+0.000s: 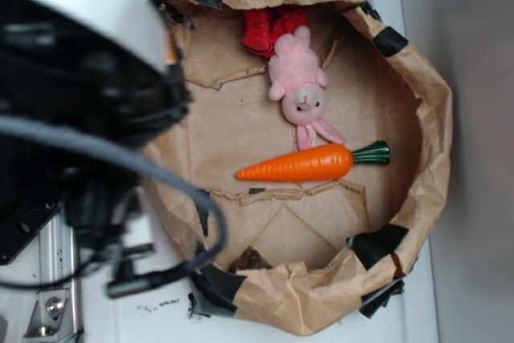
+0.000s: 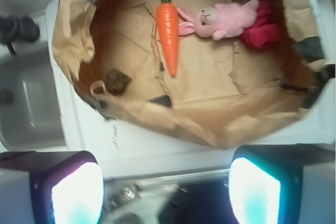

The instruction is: Grab the rock.

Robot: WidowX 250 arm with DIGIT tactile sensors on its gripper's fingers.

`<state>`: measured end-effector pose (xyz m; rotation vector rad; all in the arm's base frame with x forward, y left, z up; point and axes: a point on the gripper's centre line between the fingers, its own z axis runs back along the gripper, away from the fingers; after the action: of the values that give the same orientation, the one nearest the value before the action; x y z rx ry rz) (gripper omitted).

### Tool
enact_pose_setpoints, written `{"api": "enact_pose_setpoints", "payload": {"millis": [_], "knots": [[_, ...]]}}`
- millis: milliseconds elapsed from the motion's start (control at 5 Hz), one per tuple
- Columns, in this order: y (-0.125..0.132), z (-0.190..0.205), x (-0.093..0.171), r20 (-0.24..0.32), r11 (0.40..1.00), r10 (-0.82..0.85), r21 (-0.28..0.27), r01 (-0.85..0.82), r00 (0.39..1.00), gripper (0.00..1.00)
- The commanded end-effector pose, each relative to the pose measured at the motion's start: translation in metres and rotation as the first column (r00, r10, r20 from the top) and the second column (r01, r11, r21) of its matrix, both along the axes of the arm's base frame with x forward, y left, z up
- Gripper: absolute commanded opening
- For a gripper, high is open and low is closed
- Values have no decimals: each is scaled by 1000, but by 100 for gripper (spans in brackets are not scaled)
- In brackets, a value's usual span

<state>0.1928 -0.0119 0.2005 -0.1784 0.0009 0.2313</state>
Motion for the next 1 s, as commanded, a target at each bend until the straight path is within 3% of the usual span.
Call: {"api": "enact_pose_setpoints", "payload": {"millis": [0, 200, 400, 600, 800], "knots": [[14, -66, 32, -131, 921, 349, -131, -366, 928, 100], [11, -106, 31, -215, 905, 401, -59, -422, 890, 100], [-8, -129, 27, -315, 900, 390, -66, -430, 865, 100], [-29, -138, 18, -368, 910, 360, -64, -409, 857, 100], [-43, -141, 11, -385, 914, 353, -54, -402, 853, 100]]}}
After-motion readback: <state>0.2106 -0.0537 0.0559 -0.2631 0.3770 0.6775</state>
